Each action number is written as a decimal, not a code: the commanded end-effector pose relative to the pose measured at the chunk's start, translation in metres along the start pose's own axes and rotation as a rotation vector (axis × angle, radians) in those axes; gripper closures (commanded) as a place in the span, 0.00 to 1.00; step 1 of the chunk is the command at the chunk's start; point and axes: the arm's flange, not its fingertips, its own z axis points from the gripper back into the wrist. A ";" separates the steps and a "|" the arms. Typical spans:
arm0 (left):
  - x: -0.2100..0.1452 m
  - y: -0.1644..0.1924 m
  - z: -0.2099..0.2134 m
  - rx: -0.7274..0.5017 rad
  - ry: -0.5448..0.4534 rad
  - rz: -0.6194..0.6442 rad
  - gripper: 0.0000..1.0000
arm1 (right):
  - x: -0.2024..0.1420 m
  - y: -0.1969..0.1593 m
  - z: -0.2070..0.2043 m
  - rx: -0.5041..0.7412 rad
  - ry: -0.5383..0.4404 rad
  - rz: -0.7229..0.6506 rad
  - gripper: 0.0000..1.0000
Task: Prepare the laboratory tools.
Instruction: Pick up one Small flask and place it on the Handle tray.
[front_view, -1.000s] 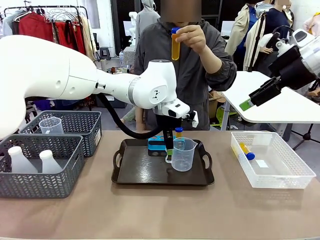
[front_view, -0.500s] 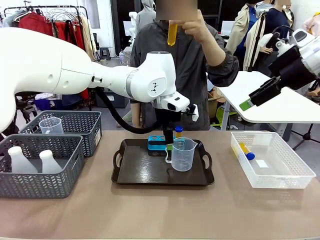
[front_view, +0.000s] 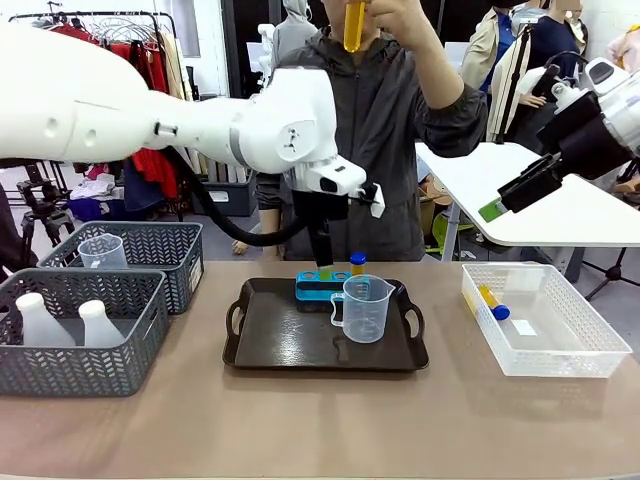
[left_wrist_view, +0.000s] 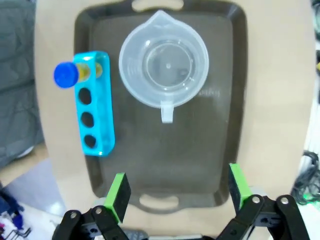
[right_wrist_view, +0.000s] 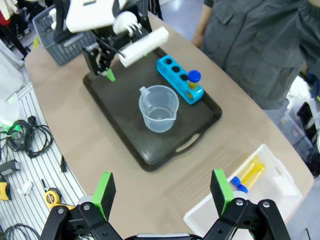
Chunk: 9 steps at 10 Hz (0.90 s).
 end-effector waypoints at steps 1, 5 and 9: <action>-0.029 -0.025 0.031 0.023 0.004 0.064 0.00 | 0.001 -0.001 0.000 0.016 -0.016 -0.007 0.00; -0.093 -0.058 0.118 0.147 0.041 0.413 0.00 | 0.001 -0.001 0.000 0.016 -0.016 -0.007 0.00; -0.192 -0.080 0.159 0.165 0.038 0.833 0.00 | 0.001 -0.001 0.000 0.016 -0.016 -0.007 0.00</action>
